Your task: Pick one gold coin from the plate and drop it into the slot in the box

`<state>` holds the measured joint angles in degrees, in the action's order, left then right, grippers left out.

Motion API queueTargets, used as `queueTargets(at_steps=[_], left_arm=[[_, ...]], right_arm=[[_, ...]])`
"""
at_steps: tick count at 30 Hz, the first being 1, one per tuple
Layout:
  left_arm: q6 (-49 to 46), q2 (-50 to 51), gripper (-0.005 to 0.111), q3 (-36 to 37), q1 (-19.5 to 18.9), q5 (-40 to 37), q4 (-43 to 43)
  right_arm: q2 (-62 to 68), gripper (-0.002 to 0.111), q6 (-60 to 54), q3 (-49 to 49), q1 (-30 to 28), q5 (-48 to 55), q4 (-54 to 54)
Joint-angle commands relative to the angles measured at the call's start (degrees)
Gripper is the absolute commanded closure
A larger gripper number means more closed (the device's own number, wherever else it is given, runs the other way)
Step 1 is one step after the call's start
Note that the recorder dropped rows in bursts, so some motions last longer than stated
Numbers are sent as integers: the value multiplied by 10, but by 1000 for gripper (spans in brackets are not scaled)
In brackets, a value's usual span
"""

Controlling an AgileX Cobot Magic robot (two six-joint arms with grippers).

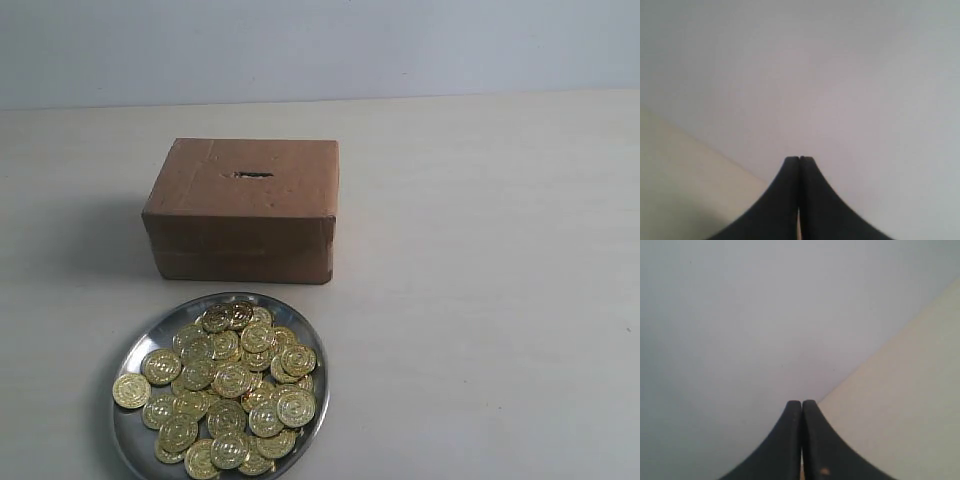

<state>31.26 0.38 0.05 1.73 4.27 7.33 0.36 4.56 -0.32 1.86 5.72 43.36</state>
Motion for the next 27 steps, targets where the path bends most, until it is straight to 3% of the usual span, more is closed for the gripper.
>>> queueTargets(at_steps=[1,7,14,17,21,27], left_arm=[[-12,-4,107,-22,24,-126,4],[-131,80,107,-99,130,-172,42],[-347,281,107,-238,249,-290,40],[-417,361,107,-288,269,-351,42],[-448,432,107,-304,268,-363,40],[-462,449,107,-301,268,-361,40]], right_arm=[[-4,108,-26,-42,-2,111,1],[56,108,-133,-158,-2,225,1],[273,108,-304,-329,-2,368,13],[381,108,-374,-404,-2,456,39],[506,108,-421,-483,28,515,60],[666,108,-439,-537,178,465,34]])
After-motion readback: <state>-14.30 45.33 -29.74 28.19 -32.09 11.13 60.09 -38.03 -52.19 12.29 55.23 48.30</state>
